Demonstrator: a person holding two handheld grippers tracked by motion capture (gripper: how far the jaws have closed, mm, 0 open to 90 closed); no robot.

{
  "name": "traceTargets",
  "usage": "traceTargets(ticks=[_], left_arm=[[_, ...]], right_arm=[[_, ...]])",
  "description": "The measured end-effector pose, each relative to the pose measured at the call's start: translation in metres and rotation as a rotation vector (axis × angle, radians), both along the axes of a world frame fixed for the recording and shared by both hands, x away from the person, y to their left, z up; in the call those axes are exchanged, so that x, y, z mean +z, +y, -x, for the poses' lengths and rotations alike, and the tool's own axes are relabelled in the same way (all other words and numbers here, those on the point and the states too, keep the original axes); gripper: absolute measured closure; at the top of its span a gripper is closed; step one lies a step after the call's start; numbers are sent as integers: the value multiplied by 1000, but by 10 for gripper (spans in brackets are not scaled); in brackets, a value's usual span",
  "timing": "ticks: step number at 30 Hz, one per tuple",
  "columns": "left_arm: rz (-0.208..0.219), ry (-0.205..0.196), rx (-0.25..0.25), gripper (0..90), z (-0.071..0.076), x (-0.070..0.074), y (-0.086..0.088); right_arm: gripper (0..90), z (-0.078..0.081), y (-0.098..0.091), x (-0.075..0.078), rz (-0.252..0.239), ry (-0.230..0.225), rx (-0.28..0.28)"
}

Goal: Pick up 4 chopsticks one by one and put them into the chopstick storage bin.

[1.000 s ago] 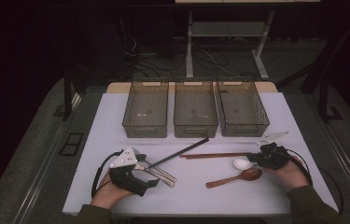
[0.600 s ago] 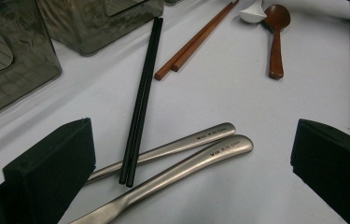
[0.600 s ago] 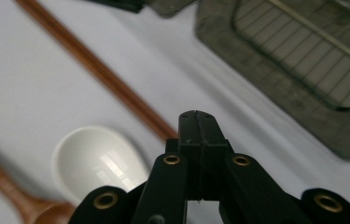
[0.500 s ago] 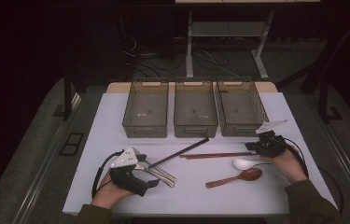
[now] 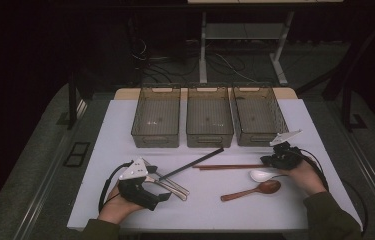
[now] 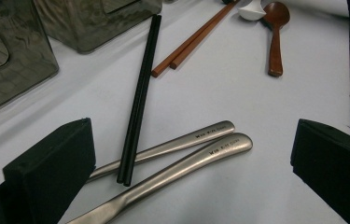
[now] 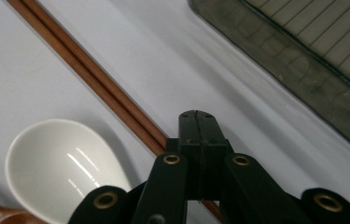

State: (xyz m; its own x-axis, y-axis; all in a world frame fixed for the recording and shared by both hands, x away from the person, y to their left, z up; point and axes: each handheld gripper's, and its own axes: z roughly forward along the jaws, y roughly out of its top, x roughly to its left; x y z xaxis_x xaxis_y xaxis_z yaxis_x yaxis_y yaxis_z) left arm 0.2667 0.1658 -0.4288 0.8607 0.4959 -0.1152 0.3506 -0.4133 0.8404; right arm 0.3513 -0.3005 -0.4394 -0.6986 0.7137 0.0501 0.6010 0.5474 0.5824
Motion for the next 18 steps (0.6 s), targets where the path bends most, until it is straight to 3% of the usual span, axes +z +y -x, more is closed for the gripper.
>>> traceTargets(ticks=[18], left_arm=[[3,1,-3,0,0,0,0]], right_arm=[[900,17,-2,2,31,12,50]])
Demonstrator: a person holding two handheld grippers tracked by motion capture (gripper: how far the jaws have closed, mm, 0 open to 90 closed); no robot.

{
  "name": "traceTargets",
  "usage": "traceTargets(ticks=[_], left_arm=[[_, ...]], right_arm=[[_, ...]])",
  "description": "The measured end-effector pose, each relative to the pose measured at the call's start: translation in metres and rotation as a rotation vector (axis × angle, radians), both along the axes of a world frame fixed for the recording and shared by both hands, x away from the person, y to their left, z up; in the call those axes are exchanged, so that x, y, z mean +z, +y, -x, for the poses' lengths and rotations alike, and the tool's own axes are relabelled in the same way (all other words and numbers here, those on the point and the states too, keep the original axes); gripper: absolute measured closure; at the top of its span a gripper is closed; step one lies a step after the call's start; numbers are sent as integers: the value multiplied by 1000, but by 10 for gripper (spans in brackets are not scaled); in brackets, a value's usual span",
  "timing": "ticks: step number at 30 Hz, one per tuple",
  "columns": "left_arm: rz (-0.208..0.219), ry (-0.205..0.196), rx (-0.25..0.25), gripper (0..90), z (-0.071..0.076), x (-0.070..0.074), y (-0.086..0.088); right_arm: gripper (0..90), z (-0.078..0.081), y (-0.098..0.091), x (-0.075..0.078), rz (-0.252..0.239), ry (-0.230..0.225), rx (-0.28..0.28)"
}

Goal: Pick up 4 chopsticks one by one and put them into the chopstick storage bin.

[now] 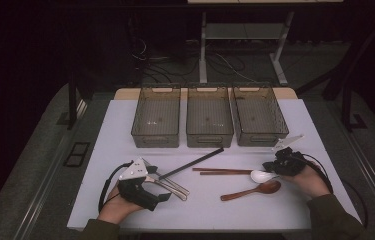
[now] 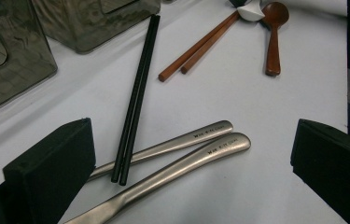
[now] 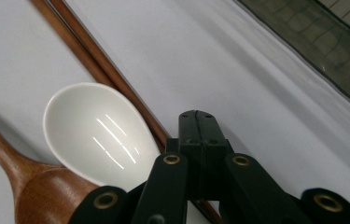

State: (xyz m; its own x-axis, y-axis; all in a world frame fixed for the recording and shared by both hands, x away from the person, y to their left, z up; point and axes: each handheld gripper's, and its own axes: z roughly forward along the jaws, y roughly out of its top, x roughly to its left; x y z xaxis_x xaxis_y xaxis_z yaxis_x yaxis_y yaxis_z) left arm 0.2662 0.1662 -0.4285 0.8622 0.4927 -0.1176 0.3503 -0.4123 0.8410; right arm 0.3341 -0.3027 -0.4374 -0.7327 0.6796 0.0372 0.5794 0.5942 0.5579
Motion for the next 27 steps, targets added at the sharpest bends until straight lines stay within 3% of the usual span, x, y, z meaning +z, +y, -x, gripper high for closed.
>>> traceTargets(ticks=[11,17,21,27], left_arm=[[1,1,-2,0,0,0,0],[-1,4,0,0,0,-1,0],[-2,4,-1,0,0,-1,-1],[-4,6,-3,0,0,-1,0]], right_arm=[[900,5,-2,2,14,4,4],[865,2,-2,18,-74,-27,-5],[810,-3,16,26,-115,-34,61],[794,-8,51,25,-109,-17,176]])
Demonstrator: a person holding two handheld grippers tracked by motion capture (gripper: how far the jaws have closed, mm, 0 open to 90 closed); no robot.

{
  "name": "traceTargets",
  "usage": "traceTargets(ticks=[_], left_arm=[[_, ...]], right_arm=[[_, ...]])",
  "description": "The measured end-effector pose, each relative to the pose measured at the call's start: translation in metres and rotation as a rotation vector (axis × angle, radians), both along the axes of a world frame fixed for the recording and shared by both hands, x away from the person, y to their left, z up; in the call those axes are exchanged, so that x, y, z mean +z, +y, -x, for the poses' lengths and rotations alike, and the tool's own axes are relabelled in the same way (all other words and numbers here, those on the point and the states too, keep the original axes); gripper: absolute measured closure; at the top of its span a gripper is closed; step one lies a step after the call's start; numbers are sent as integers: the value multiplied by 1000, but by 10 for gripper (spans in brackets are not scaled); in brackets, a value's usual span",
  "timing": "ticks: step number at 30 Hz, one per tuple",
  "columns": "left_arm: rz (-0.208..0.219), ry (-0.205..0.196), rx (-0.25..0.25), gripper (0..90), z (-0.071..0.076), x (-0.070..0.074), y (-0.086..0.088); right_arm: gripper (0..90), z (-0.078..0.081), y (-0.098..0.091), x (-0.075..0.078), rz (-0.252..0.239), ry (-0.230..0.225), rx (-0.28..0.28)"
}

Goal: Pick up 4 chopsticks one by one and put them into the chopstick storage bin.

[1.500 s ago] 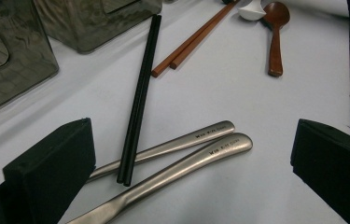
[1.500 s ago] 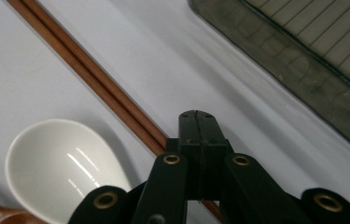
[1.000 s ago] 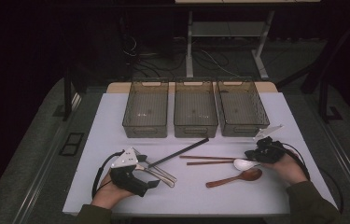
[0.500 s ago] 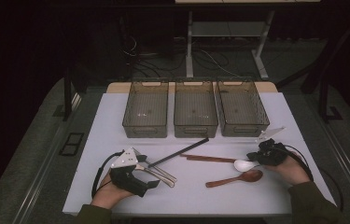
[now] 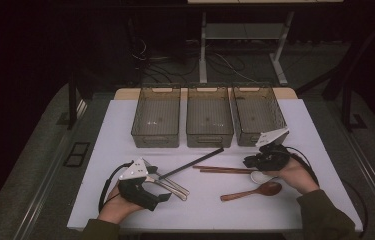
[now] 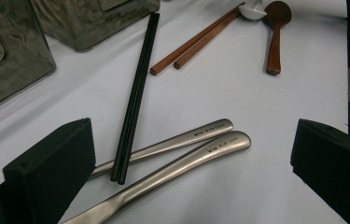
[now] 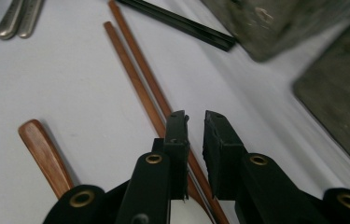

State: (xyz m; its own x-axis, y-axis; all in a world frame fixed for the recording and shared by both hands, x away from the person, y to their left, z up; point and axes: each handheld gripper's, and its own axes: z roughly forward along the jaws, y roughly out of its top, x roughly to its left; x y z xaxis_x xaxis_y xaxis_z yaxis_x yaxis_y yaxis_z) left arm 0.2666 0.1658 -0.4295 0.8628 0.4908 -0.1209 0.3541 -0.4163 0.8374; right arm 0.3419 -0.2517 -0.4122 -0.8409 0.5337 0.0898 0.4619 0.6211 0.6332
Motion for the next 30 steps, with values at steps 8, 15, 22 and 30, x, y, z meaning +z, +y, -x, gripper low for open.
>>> traceTargets(ticks=[8,15,22,30], left_arm=[[-1,0,-2,0,0,0,0],[2,0,-2,0,0,0,0],[4,0,-1,0,0,0,0],[4,-1,-2,0,0,0,0]], right_arm=[[796,-7,35,-6,9,13,87],[797,-14,55,-15,32,9,144],[811,-20,60,-23,48,14,155],[818,-21,60,-25,54,24,161]])
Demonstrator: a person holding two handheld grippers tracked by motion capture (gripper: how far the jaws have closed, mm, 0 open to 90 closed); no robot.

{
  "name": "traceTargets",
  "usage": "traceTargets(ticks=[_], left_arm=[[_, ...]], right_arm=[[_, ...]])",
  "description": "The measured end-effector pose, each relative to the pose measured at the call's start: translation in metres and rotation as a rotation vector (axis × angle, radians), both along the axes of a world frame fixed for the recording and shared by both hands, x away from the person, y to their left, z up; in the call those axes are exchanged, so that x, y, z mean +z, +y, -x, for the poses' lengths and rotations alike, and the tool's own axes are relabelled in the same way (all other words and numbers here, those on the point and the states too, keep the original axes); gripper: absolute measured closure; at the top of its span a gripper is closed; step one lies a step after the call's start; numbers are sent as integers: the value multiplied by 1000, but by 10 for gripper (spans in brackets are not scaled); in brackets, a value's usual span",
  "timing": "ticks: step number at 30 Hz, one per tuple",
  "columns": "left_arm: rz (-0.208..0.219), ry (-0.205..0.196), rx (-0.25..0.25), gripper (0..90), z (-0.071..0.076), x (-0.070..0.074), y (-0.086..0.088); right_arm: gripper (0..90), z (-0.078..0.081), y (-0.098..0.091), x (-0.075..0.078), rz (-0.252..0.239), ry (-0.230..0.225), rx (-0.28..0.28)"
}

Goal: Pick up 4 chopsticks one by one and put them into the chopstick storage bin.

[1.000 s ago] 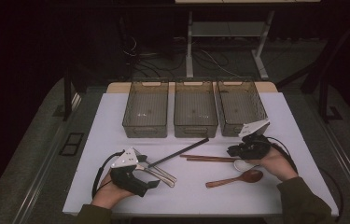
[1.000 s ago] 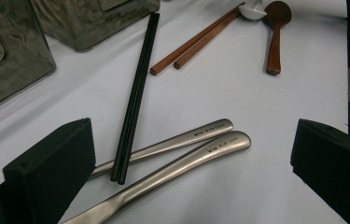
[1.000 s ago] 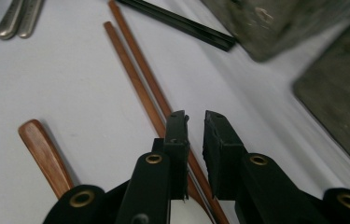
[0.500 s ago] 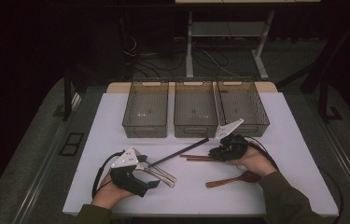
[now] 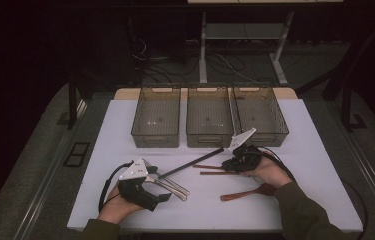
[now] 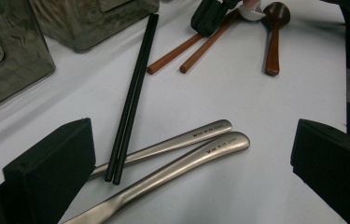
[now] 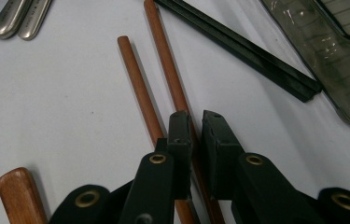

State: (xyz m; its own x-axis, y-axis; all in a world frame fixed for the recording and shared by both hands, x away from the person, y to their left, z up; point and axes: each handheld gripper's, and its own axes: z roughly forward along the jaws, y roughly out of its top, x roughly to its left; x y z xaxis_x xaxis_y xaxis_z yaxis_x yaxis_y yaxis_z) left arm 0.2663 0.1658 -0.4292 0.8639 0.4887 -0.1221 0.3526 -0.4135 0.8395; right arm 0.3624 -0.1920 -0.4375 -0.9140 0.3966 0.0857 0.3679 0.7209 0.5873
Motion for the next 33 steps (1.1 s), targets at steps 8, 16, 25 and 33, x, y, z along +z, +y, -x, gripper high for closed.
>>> traceTargets(ticks=[8,16,25,33], left_arm=[[0,-1,1,0,0,0,0],[1,-1,2,0,0,0,0],[0,-3,2,0,0,0,0],[1,-3,2,0,0,0,0]], right_arm=[[819,-1,-11,2,18,-1,-10],[820,0,-31,3,39,-4,-51],[827,-3,-53,3,38,3,-129],[829,-6,-75,3,41,-2,-181]])
